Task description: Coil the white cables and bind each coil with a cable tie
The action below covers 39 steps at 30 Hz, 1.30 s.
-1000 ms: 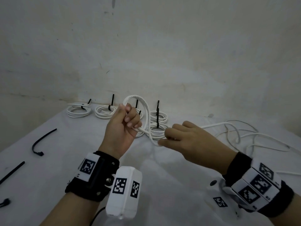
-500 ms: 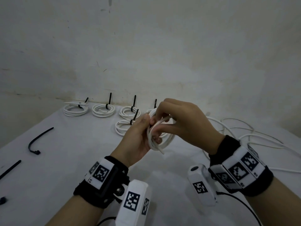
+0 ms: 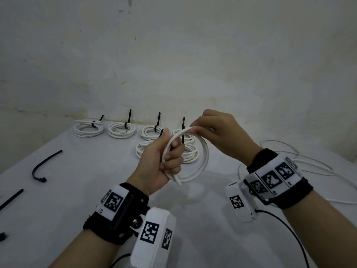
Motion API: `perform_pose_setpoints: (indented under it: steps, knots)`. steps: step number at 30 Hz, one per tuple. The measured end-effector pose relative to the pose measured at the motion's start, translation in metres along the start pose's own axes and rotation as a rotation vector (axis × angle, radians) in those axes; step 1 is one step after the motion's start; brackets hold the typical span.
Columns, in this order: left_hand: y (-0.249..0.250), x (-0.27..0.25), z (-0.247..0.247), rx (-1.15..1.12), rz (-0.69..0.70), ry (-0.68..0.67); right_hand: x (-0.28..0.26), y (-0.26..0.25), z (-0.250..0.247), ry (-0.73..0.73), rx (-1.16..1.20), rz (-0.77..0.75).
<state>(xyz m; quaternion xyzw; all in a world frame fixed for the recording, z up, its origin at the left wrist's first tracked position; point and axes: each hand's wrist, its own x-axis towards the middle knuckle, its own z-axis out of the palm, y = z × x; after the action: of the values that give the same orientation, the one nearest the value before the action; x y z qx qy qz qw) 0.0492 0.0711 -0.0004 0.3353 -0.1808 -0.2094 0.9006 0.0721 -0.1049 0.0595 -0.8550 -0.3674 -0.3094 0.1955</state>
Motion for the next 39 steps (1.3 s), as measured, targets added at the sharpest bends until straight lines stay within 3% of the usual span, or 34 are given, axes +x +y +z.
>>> perform_pose_setpoints:
  steps: [4, 7, 16, 21, 25, 28, 30, 34, 39]
  knots:
    - [-0.001, 0.0, 0.002, 0.049, 0.109, 0.044, -0.009, -0.002, 0.005, -0.117, 0.159, 0.094]
    - [0.0, 0.001, 0.002, 0.112, 0.124, 0.065, -0.015, -0.003, 0.009, -0.229, 0.124, 0.1]
    - [0.01, 0.003, -0.006, 0.06, 0.012, 0.061, -0.02, -0.001, 0.009, -0.224, 0.087, 0.036]
    - [0.017, 0.004, -0.012, -0.04, 0.091, 0.042, -0.034, 0.013, 0.002, -0.214, 0.228, 0.234]
    - [0.03, 0.003, -0.024, -0.146, 0.167, -0.038, -0.054, 0.046, -0.012, -0.236, 0.093, 0.391]
    - [0.034, 0.001, -0.029, -0.187, 0.257, 0.01, -0.065, 0.061, -0.023, -0.219, 0.003, 0.396]
    - [0.035, 0.002, -0.029, -0.206, 0.321, 0.099, -0.071, 0.065, -0.03, -0.224, -0.102, 0.359]
    - [0.037, 0.001, -0.029, -0.223, 0.405, 0.204, -0.085, 0.066, -0.032, -0.405, -0.41, 0.121]
    - [0.03, 0.006, -0.029, -0.175, 0.442, 0.258, -0.081, 0.038, -0.032, -0.311, -0.583, -0.266]
